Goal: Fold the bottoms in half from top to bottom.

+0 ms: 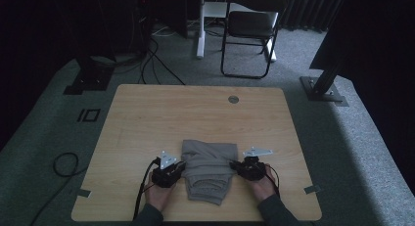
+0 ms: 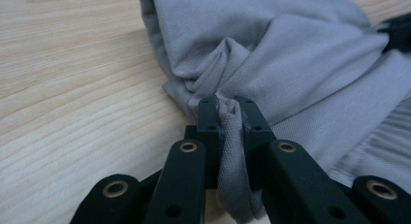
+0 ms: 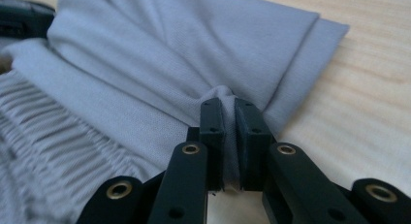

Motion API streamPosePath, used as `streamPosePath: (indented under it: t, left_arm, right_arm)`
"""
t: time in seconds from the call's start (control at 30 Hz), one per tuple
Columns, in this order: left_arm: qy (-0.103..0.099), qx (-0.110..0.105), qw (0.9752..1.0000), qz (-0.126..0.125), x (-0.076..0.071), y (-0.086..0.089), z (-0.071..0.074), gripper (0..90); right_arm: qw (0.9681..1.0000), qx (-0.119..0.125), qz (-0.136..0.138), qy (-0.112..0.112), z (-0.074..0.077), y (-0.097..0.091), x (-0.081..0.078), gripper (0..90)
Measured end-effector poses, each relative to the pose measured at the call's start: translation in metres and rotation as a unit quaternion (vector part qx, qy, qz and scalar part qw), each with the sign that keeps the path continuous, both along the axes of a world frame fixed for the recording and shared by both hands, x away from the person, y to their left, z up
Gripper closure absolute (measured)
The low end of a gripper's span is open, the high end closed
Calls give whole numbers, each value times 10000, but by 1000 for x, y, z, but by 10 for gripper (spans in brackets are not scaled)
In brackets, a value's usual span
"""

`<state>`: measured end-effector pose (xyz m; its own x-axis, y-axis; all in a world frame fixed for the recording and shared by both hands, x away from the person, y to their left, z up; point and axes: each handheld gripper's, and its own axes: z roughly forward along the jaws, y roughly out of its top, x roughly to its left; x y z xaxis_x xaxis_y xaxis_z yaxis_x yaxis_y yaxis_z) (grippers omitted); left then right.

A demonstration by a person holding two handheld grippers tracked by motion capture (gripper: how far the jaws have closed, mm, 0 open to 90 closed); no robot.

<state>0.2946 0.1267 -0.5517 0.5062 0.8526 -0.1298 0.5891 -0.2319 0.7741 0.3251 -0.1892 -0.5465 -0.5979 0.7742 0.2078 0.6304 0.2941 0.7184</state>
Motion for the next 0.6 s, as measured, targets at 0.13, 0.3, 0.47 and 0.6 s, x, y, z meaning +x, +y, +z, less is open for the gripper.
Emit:
streamPosePath:
  t: [0.13, 0.3, 0.47, 0.6]
  left_arm:
    - [-77, 88, 9999, 100, 17, -3, -1, 833]
    - [-101, 173, 9995, 258, 44, -5, 0, 831]
    - [32, -92, 9994, 326, 66, 2, 4, 777]
    - [-146, -424, 9989, 152, 53, 15, 18, 672]
  right_arm:
    - [9998, -115, -126, -136, 0, 3, 19, 832]
    - [9993, -95, -293, -205, -1, 7, 43, 831]
    - [9993, 24, -331, -156, -1, 7, 63, 784]
    - [9995, 69, -287, -107, 6, -1, 60, 688]
